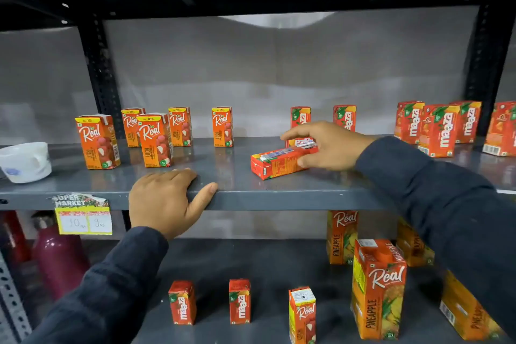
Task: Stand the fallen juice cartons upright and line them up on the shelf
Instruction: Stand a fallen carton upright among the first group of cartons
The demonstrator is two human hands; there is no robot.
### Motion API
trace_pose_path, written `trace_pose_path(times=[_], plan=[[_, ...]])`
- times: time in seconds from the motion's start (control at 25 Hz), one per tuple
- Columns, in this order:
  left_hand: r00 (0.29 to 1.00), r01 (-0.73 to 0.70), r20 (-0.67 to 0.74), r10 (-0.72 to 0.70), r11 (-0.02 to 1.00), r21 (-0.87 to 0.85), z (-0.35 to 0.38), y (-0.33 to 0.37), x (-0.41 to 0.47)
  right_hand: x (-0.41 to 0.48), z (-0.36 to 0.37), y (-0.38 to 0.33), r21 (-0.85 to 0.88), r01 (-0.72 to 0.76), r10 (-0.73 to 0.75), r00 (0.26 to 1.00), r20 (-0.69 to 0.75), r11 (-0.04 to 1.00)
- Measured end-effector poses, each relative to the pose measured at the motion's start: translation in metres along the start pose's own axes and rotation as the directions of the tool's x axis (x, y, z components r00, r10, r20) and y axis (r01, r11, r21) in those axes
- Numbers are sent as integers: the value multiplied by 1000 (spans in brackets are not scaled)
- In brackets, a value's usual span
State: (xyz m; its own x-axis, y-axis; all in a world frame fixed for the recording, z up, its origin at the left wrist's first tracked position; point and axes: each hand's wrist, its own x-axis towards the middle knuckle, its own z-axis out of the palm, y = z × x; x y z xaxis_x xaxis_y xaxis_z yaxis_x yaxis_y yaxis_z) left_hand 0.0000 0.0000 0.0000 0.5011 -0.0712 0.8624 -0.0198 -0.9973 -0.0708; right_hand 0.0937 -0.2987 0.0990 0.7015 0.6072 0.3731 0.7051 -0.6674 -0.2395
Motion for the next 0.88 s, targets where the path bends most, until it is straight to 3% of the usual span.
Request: trace_pose_path(times=[0.16,0.28,0.56,0.72,0.8,0.88], plan=[[999,-1,-35,3,999,46,0,1,-1,16,11,-7,78,-27,14,985,170,997],[996,-20,-85,26,998,66,2,-1,0,22,20,-2,144,-17,-8,986,168,989],[992,-11,-125,18,998,57,5,-2,0,21,33,-7,25,72,-72,997,26,997],[992,-5,-124,13,998,67,4,0,0,15,24,-10,111,51,-43,997,-69,993],[993,-9,-118,16,998,64,4,0,0,8,4,-2,16,8,-6,986,-166,1000],[993,-7,-114,14,998,59,4,0,0,-7,-21,16,-181,-148,110,973,-202,972]])
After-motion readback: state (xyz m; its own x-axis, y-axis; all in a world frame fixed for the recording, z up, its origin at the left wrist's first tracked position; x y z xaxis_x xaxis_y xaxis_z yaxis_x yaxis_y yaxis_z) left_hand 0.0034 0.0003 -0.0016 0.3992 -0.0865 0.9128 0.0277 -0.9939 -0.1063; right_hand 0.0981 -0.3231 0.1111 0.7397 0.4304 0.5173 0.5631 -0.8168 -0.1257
